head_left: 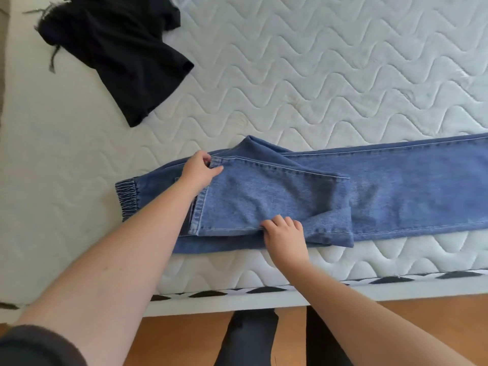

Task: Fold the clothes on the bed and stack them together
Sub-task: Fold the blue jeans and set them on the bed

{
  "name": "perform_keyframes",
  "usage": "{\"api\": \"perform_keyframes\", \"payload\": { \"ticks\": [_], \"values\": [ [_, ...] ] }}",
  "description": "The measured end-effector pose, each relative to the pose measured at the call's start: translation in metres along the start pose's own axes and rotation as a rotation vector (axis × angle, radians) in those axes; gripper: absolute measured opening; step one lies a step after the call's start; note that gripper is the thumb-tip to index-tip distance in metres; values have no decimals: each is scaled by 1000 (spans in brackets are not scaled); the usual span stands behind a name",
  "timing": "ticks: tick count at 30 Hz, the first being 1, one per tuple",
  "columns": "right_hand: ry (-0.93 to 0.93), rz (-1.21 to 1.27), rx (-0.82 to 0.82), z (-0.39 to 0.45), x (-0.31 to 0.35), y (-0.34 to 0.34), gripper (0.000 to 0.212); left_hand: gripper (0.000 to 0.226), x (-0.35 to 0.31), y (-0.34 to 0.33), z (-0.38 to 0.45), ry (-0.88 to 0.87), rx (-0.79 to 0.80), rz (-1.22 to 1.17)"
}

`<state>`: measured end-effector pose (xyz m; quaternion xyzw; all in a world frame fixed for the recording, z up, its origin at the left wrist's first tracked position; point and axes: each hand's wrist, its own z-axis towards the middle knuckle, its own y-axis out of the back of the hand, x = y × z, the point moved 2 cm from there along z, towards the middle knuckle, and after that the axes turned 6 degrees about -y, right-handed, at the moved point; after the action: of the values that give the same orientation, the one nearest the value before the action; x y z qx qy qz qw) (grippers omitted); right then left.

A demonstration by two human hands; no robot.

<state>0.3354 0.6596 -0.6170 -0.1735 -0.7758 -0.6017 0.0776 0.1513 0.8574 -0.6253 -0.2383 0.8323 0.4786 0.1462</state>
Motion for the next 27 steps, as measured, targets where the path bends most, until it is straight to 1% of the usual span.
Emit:
{"api": "perform_keyframes", "payload": {
  "ticks": [2,4,6,7,8,10,13,15,17,18,19,21,24,25,27],
  "values": [
    [-80,108,-52,-2,-2,8,16,40,-10,4,-15,-31,35,-68],
    [-191,219,-58,-6,-10,21,16,50,-21,10,-41,-69,106,-183],
    [-310,293,-68,-14,-25,35,20,60,-33,15,-70,-130,215,-341],
    [-352,310,-87,-19,-32,42,23,58,-40,17,-83,-153,274,-419],
    [-379,316,-106,-24,-37,48,26,50,-49,17,-97,-157,327,-494],
    [-390,308,-123,-39,-42,58,33,37,-70,17,-125,-111,395,-641],
    [-313,365,-135,-68,-38,68,46,29,-103,15,-163,-60,451,-890],
    [-286,464,-95,-86,-31,74,61,35,-123,15,-182,-56,549,-1109],
    [-262,584,-37,-102,-19,82,77,48,-139,17,-198,-53,658,-1291],
    [-254,672,-19,-107,-12,88,83,55,-147,18,-204,-65,693,-1314],
    [-261,778,-9,-112,-5,95,88,60,-153,18,-209,-88,713,-1287],
    [-308,967,-11,-121,6,111,95,63,-167,17,-218,-165,727,-1157],
    [-378,1105,-51,-128,16,131,109,54,-185,19,-225,-342,701,-907],
    [-404,1123,-66,-131,17,138,115,51,-191,20,-227,-382,680,-848],
    [-447,1137,-105,-136,17,153,117,45,-204,25,-228,-411,636,-799]
  ]
}}
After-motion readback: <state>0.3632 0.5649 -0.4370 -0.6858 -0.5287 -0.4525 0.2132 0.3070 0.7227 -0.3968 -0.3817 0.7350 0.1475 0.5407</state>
